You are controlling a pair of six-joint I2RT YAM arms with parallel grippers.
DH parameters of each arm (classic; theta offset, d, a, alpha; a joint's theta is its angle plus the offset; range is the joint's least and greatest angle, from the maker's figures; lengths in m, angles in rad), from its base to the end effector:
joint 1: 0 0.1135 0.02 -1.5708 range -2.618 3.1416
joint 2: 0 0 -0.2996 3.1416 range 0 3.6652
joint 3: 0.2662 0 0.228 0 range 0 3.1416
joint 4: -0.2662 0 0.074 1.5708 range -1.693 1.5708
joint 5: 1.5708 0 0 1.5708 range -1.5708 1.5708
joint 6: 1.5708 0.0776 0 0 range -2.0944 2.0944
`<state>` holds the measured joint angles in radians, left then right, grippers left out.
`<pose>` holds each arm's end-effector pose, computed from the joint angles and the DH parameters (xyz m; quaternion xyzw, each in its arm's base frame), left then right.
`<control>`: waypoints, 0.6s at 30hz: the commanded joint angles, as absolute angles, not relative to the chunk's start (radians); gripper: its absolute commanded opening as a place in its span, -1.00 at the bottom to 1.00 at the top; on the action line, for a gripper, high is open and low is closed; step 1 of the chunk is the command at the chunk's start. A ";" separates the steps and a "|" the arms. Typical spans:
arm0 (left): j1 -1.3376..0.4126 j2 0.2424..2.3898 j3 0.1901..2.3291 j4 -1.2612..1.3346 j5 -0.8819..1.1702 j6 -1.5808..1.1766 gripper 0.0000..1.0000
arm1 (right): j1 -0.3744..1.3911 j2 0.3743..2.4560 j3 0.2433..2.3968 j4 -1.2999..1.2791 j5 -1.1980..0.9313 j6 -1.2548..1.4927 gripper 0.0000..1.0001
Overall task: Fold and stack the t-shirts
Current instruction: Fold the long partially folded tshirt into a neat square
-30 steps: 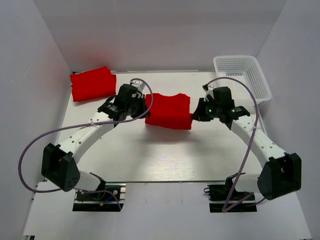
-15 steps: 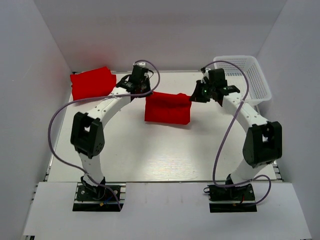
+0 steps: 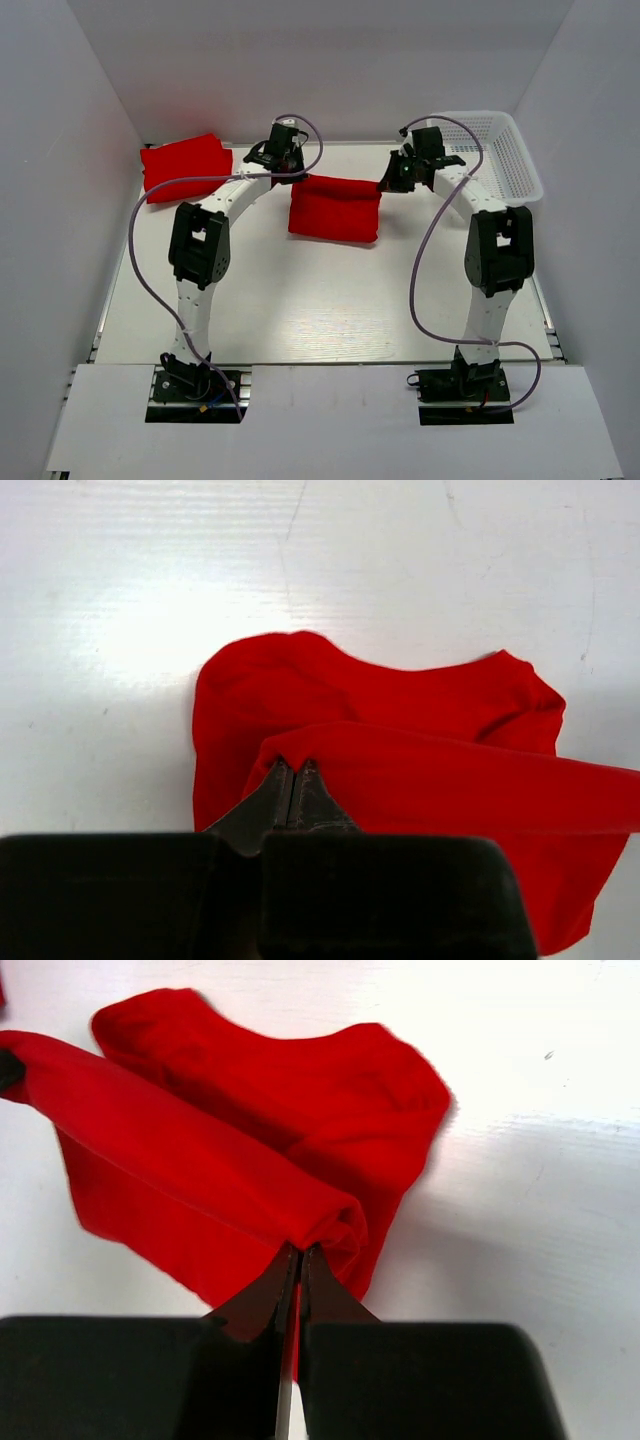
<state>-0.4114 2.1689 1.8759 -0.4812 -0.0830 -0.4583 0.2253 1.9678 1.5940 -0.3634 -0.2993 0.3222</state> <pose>0.4836 -0.2040 0.2492 -0.0377 0.9203 -0.1286 0.3676 0.4552 0.1278 0.2657 -0.0165 0.9060 0.2395 0.3486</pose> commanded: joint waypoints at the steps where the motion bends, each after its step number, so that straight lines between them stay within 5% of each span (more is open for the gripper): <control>1: -0.390 2.178 1.896 -0.355 -0.028 -0.391 -1.00 | 0.198 2.005 1.664 -0.327 -0.302 0.334 -1.00; 6: -0.379 2.252 1.902 -0.227 0.040 -0.382 -1.00 | 0.181 2.097 1.698 -0.259 -0.372 0.350 -1.00; 7: -0.367 2.264 1.911 -0.212 0.040 -0.382 -0.97 | 0.175 2.124 1.715 -0.200 -0.394 0.342 -0.62; 8: -0.367 2.287 1.925 -0.212 0.023 -0.382 -0.74 | 0.166 2.155 1.745 -0.187 -0.415 0.342 -0.13; 9: -0.354 2.299 1.969 -0.203 0.009 -0.373 -0.29 | 0.164 2.175 1.775 -0.183 -0.449 0.345 0.80; 10: -0.342 2.312 1.994 -0.202 0.000 -0.382 0.80 | 0.152 2.224 1.861 -0.213 -0.471 0.342 0.81; 11: -0.342 2.321 2.018 -0.202 0.000 -0.382 0.99 | 0.146 2.246 1.947 -0.230 -0.486 0.347 0.81; 14: -0.333 2.319 2.082 -0.251 -0.017 -0.370 1.00 | 0.135 2.290 2.057 -0.278 -0.532 0.321 0.81; 18: -0.324 2.232 1.945 -0.215 0.035 -0.324 1.00 | 0.135 2.185 1.915 -0.265 -0.500 0.258 0.81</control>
<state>-0.3229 2.3569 1.9991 -0.2440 -0.0013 -0.3653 0.1364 2.2906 1.9667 -0.2768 -0.4683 0.3138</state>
